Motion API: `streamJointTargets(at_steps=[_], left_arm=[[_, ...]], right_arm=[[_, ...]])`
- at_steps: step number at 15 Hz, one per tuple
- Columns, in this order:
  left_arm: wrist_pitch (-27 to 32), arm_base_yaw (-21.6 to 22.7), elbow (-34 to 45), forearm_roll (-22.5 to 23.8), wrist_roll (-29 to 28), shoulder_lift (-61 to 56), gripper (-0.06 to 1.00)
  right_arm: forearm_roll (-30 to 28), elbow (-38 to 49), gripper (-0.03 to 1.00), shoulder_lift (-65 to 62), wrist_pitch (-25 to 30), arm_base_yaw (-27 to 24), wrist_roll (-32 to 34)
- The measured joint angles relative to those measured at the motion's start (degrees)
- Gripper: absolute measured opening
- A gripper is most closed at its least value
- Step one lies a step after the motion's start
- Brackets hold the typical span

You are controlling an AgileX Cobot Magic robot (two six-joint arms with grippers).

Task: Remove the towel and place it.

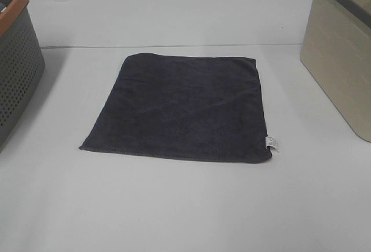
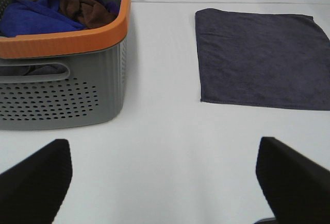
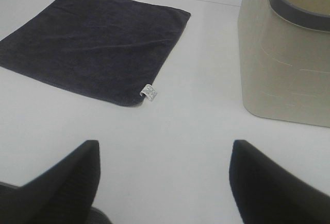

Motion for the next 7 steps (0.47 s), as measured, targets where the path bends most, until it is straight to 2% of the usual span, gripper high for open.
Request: streamJointTargets(at_steps=[7], left_arm=[[0.0, 0.0, 0.0, 0.0, 0.0, 0.0, 0.90]], right_arm=[[0.0, 0.0, 0.70, 0.0, 0.0, 0.0, 0.0]])
